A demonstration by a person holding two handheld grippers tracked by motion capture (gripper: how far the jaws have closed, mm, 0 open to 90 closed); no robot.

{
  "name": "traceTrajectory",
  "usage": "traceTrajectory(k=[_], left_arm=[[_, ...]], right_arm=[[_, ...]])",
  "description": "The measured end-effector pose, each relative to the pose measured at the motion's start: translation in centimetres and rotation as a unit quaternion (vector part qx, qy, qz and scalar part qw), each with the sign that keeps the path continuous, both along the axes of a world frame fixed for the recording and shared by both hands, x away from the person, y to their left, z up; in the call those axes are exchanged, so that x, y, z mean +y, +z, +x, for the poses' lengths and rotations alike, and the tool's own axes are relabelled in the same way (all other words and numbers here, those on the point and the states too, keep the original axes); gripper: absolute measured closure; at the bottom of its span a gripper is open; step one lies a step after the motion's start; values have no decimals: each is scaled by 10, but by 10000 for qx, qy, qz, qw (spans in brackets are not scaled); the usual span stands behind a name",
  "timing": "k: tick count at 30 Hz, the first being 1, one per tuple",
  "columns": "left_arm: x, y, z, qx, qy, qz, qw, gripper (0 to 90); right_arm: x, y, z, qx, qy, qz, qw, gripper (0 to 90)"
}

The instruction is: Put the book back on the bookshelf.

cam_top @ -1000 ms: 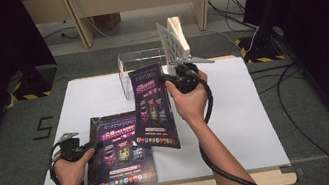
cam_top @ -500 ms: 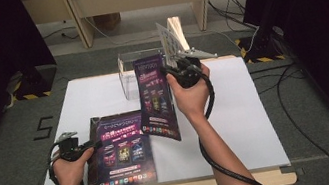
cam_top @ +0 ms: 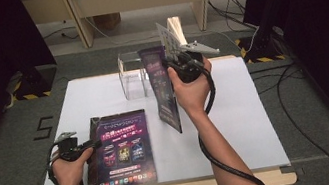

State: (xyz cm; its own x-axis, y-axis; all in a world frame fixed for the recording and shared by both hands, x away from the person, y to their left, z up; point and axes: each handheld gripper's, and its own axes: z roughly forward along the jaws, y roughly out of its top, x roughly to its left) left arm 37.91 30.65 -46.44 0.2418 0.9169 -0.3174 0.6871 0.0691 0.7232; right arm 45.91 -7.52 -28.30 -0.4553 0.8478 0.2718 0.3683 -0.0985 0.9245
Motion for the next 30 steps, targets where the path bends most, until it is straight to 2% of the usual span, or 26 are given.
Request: traceTrajectory(k=[12, 30], left_arm=[[1, 1, -1, -33, 44, -25, 10000, 566], [4, -1, -1, -15, 77, -39, 10000, 568]], right_arm=[[-2, 11, 10, -205, -240, 81, 9995, 848], [8, 13, 35, -424, -480, -63, 9979, 848]])
